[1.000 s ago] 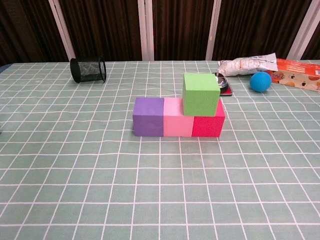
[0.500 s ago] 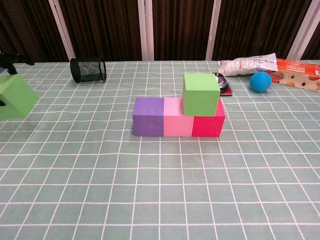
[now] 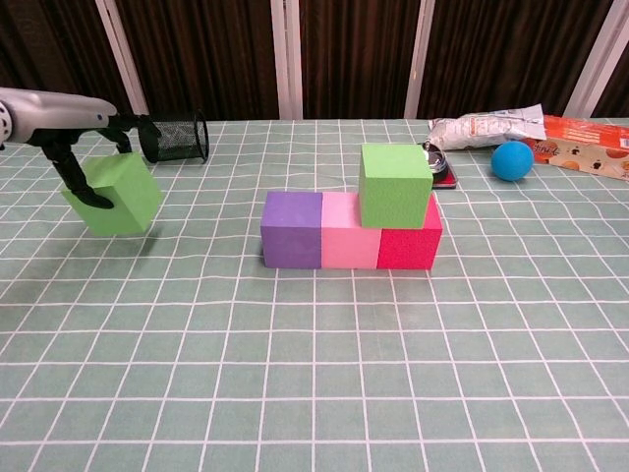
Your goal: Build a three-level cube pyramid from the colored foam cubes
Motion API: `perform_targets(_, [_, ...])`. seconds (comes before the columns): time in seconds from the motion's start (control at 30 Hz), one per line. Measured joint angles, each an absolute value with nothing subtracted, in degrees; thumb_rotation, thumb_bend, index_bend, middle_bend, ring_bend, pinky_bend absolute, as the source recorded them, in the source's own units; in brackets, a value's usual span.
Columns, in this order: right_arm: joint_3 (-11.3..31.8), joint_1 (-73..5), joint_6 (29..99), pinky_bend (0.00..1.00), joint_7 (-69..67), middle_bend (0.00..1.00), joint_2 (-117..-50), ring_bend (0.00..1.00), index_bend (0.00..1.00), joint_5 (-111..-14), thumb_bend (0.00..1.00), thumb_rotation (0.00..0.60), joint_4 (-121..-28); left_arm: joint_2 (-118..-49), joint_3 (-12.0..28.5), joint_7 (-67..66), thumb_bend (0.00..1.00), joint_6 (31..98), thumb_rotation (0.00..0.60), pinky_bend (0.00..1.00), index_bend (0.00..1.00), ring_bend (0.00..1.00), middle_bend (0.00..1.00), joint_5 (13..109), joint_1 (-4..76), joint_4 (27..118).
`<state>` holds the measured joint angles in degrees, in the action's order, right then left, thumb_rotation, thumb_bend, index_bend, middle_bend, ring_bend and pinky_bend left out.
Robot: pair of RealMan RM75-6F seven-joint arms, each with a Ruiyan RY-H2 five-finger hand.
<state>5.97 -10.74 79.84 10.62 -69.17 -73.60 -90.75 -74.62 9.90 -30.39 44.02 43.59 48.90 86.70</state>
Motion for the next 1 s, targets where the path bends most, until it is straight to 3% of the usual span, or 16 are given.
perform_targets(0.33, [6.25, -10.63, 79.14, 0.00, 8.09, 0.00, -69.97, 0.00, 0.00, -74.08, 0.25, 0.600, -89.79, -77.90, 8.21, -35.04, 0.32, 44.96, 0.600, 0.01, 0.00, 0.05, 0.35, 37.53, 53.09, 86.28])
perform_targets(0.5, [6.56, -10.60, 78.36, 0.00, 7.11, 0.00, -70.05, 0.00, 0.00, -73.26, 0.25, 0.600, -89.93, -78.46, 7.63, -36.38, 0.21, 45.69, 0.600, 0.01, 0.00, 0.04, 0.17, 35.28, 54.31, 86.25])
perform_targets(0.67, [7.02, -10.63, 77.21, 0.00, 6.28, 0.00, -69.88, 0.00, 0.00, -72.23, 0.25, 0.600, -90.38, -78.10, 7.00, -37.78, 0.17, 46.69, 0.600, 0.01, 0.00, 0.04, 0.09, 32.37, 55.30, 87.56])
perform_targets(1.0, [7.42, -10.40, 76.71, 0.00, 5.72, 0.00, -69.77, 0.00, 0.00, -71.66, 0.25, 0.600, -90.98, -77.20, 6.10, -37.89, 0.15, 48.83, 0.600, 0.01, 0.00, 0.04, 0.13, 30.58, 56.76, 89.58])
